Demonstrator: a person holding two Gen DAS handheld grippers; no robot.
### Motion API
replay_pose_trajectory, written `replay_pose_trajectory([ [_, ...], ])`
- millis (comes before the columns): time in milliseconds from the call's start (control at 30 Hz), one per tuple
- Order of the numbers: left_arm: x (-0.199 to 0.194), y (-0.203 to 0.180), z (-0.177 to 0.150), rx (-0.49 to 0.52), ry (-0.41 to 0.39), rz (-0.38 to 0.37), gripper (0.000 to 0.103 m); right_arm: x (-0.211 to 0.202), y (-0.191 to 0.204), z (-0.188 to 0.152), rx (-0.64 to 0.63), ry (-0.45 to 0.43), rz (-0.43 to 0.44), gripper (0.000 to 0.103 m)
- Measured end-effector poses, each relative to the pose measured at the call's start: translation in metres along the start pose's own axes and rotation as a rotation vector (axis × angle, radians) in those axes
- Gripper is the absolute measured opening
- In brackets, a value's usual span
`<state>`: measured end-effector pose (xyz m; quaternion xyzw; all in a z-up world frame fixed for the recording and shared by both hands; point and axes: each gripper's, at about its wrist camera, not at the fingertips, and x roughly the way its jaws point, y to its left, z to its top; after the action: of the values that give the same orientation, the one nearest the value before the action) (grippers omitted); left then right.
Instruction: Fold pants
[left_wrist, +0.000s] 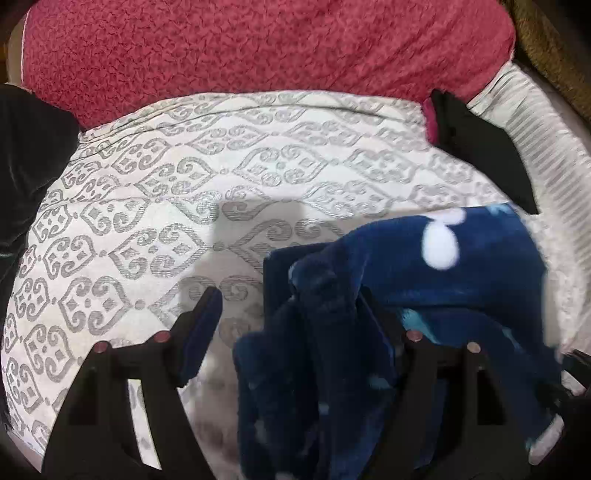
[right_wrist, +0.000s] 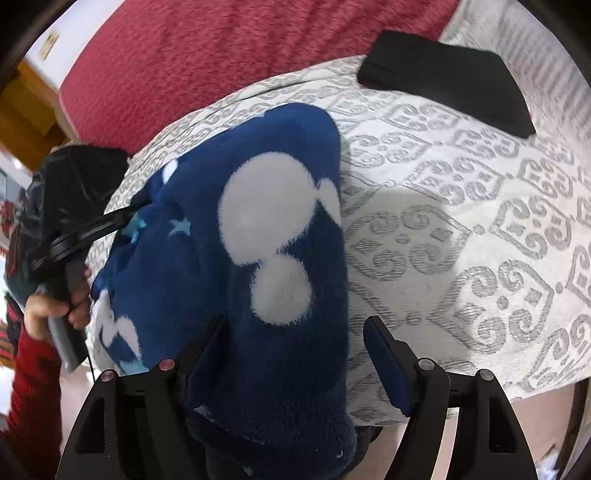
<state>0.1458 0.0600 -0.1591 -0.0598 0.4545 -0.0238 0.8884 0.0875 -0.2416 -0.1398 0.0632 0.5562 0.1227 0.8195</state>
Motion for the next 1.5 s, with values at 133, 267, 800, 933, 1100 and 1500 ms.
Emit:
replay_pose_trajectory([
  [133,-0.032,-0.001,-0.011,0.050,-0.049,-0.053,0.074,-0.012,0.005,0.004,-0.022,-0.032,-0.027,0.077],
  [267,-0.042,-0.001,-0.027,0.075,-0.014,-0.125,0.074,-0.021,0.003,0.008,-0.016,-0.063,-0.043,0.077],
  [800,-0.028,-0.002,-0.047,0.056,0.076,-0.164,0.079,-0.008,-0.005,0.019,0.085,0.001,0.026,0.077],
  [933,-0.022,0.002,-0.047,0.053,0.085,-0.178,0.080,0.000,-0.004,0.022,0.092,0.018,0.036,0.077],
  [1100,-0.015,0.007,-0.047,0.044,0.093,-0.210,0.083,0.005,-0.005,0.027,0.113,0.034,0.075,0.077],
  [1500,0.019,0.034,-0.056,-0.134,0.189,-0.415,0.098,0.035,-0.023,0.031,0.222,0.120,0.201,0.091],
])
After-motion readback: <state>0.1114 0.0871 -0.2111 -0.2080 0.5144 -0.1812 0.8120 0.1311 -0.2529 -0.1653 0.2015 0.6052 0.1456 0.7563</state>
